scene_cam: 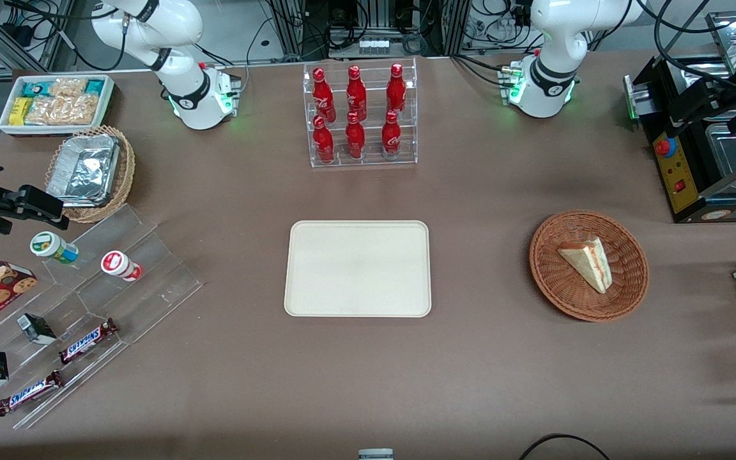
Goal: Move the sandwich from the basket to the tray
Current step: 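Move the left gripper from rest toward the wicker basket, then lower the left gripper onto the wrapped sandwich and close on it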
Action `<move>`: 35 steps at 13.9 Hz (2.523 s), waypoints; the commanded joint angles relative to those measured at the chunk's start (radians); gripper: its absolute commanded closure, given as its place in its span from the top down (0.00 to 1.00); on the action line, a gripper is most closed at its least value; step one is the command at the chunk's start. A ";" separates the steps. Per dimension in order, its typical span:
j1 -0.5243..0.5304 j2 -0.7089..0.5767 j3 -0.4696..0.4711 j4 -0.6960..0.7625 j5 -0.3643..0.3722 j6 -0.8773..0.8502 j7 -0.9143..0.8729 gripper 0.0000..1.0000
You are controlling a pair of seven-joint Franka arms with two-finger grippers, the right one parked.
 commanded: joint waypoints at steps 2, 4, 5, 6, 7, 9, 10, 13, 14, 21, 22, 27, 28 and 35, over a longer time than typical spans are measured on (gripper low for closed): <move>0.009 0.009 0.005 0.031 0.011 -0.023 0.016 1.00; 0.020 0.042 0.008 0.022 0.017 -0.014 0.010 1.00; 0.035 0.078 0.008 0.020 0.018 -0.013 -0.006 1.00; 0.055 0.114 0.008 0.019 0.018 -0.005 -0.061 1.00; 0.060 0.154 0.008 0.005 0.020 0.024 -0.089 1.00; 0.060 0.202 0.008 -0.053 0.043 0.137 -0.127 1.00; 0.062 0.214 0.008 -0.099 0.047 0.198 -0.204 1.00; 0.062 0.237 0.008 -0.246 0.049 0.407 -0.371 1.00; 0.056 0.245 0.008 -0.282 0.051 0.462 -0.440 1.00; 0.026 0.254 0.007 -0.578 0.092 0.792 -0.693 1.00; 0.028 0.254 0.007 -0.610 0.092 0.826 -0.720 1.00; 0.039 0.288 0.007 -0.688 0.094 0.949 -0.792 1.00; 0.037 0.297 0.007 -0.697 0.092 0.970 -0.795 1.00; 0.033 0.372 0.008 -0.714 0.094 1.058 -0.838 1.00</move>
